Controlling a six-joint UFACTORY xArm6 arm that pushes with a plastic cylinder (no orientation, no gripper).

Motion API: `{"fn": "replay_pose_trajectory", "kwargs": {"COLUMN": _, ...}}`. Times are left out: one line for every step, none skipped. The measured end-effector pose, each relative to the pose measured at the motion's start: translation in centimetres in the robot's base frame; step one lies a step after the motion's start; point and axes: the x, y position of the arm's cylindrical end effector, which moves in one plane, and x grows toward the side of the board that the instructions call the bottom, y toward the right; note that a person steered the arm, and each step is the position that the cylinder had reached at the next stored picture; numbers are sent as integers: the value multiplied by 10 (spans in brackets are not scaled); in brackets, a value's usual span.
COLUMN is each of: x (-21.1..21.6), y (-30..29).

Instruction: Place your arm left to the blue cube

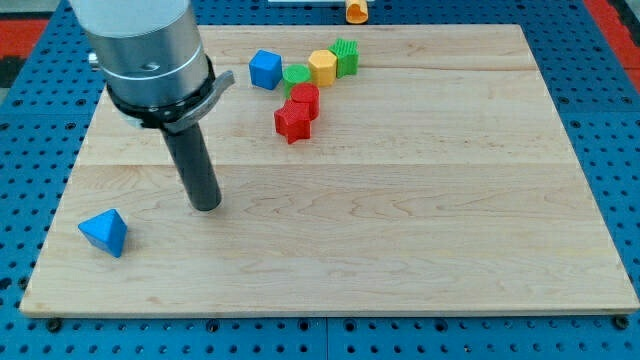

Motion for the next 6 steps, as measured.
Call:
{"fn": "replay_pose_trajectory", "kwargs": {"x": -10, "y": 63}}
{"fn": "replay_pose_trajectory", "kwargs": {"x": -16, "y": 119}}
{"fn": "replay_pose_trajectory", "kwargs": {"x": -16, "y": 107}}
{"fn": "replay_pose_trajectory", "kwargs": {"x": -16, "y": 114}}
{"fn": "replay_pose_trajectory", "kwargs": {"x": -16, "y": 118}}
{"fn": "replay_pose_trajectory", "kwargs": {"x": -19, "y": 44}}
